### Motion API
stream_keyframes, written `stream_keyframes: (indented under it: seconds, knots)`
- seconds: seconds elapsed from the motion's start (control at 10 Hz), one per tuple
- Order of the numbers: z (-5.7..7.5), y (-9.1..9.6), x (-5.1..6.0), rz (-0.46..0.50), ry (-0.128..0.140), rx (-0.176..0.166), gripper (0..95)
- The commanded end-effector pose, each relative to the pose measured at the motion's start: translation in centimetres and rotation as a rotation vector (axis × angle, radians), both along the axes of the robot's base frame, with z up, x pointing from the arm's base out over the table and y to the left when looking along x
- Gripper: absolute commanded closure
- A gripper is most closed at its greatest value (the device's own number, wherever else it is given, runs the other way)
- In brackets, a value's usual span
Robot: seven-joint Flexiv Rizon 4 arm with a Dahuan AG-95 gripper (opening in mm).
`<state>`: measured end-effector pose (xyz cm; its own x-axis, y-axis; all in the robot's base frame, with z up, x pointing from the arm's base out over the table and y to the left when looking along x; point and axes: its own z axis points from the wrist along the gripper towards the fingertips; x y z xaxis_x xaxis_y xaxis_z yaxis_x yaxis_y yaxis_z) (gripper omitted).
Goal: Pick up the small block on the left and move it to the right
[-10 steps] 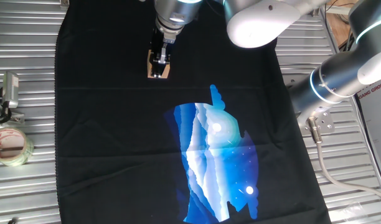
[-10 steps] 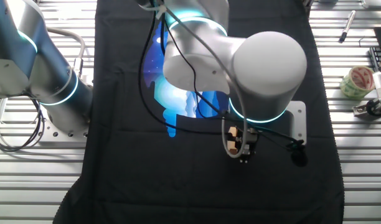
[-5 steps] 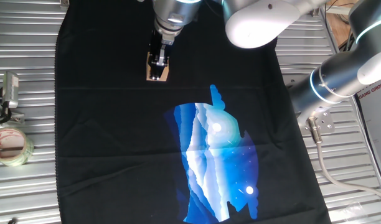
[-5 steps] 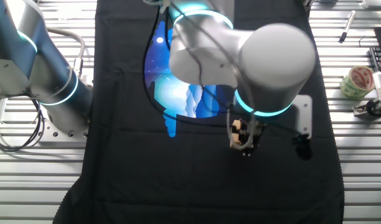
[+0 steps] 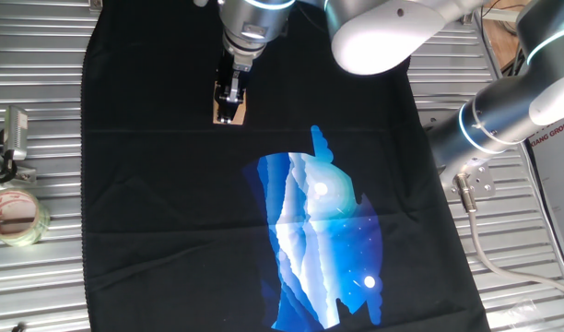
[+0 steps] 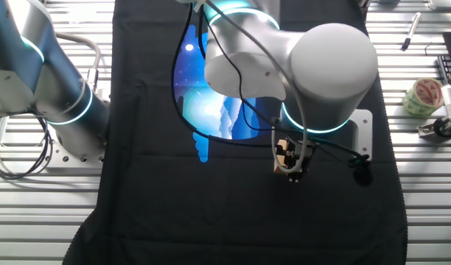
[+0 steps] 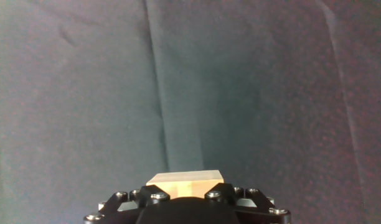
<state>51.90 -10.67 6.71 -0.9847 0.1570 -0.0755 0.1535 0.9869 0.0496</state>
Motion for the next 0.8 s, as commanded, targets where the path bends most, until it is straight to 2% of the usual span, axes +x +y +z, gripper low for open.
stream_keyframes:
  seconds: [0.1, 0.3, 0.8]
  knots:
    - [0.15, 0.00, 0.02, 0.002, -0.004, 0.004, 95.0]
    - [0.16, -0.02, 0.00, -0.005, 0.005, 0.005, 95.0]
    - [0.16, -0.03, 0.00, 0.004, 0.005, 0.012, 95.0]
